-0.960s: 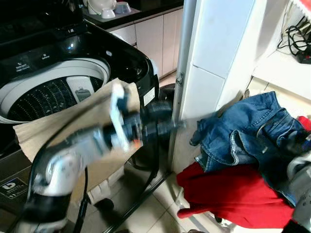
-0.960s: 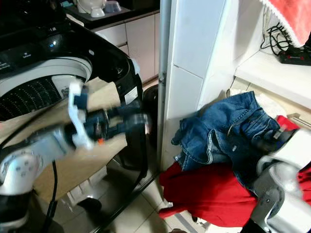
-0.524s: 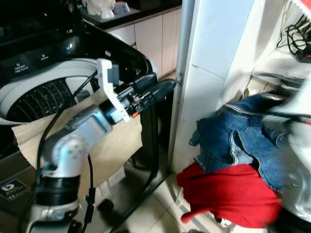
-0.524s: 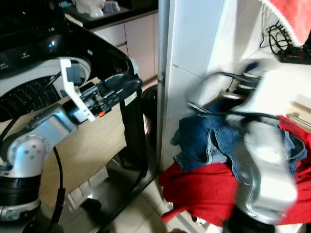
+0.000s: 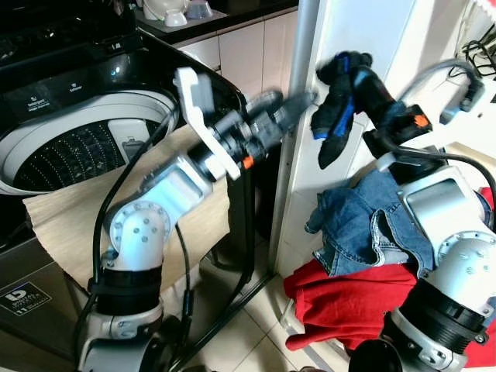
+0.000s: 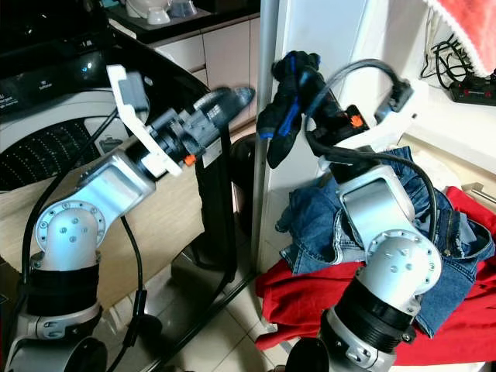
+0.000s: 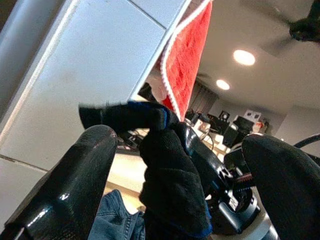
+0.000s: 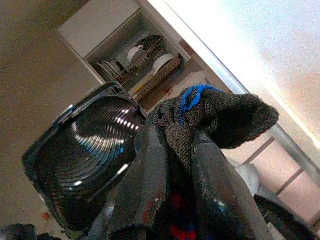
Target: Clothes washing
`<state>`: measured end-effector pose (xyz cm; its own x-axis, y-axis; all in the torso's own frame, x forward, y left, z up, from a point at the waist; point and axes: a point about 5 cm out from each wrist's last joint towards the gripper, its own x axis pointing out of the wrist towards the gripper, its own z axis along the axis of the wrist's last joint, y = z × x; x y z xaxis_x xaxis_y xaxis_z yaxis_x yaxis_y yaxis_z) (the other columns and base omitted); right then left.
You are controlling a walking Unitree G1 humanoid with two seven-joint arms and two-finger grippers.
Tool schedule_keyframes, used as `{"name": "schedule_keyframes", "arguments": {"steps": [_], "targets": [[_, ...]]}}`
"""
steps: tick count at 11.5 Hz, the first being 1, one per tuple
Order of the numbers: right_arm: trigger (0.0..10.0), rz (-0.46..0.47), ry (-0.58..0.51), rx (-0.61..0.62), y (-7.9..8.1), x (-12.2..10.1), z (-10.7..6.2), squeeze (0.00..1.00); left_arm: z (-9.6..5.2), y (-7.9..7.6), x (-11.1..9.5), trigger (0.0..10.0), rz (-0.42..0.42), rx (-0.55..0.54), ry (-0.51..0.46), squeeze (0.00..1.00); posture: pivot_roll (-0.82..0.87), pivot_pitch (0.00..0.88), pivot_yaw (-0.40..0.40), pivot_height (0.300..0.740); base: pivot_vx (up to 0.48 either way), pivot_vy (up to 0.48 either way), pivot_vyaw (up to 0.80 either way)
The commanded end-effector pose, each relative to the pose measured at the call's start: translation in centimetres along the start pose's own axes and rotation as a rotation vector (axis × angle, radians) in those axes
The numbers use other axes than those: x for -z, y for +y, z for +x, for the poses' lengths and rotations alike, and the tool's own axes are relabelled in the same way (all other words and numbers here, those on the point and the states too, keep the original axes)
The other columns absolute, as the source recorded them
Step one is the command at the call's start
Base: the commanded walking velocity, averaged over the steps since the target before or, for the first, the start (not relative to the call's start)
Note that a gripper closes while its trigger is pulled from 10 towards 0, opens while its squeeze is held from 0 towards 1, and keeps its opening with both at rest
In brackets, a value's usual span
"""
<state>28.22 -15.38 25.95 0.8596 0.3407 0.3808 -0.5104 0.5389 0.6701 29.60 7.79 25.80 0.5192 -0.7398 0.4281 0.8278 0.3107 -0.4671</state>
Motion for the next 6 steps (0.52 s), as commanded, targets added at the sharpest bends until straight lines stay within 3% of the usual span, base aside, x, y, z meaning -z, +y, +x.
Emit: {"name": "schedule_keyframes", "arguments": {"steps": [1, 2, 6], "targets": [[0.0, 0.065, 0.005, -0.070, 1.2, 0.4, 0.8, 0.00, 0.1, 0.1, 0.0, 10.0, -0.007, -0.008, 0.016, 1.00, -0.09, 0.000, 0.027, 0.740, 0.000, 0.000, 0.00], [0.0, 0.078, 0.025, -0.102, 1.6, 0.7, 0.9, 0.00, 0.4, 0.1, 0.5, 10.0, -0.020, -0.003, 0.032, 0.00, -0.09, 0.000, 0.025, 0.740, 0.000, 0.000, 0.00], [0.0, 0.111, 0.066, -0.154, 2.9, 1.2, 1.2, 0.00, 0.6, -0.9, 2.2, 10.0, -0.057, 0.054, 0.090, 0.00, -0.10, 0.000, 0.027, 0.740, 0.000, 0.000, 0.00]]}}
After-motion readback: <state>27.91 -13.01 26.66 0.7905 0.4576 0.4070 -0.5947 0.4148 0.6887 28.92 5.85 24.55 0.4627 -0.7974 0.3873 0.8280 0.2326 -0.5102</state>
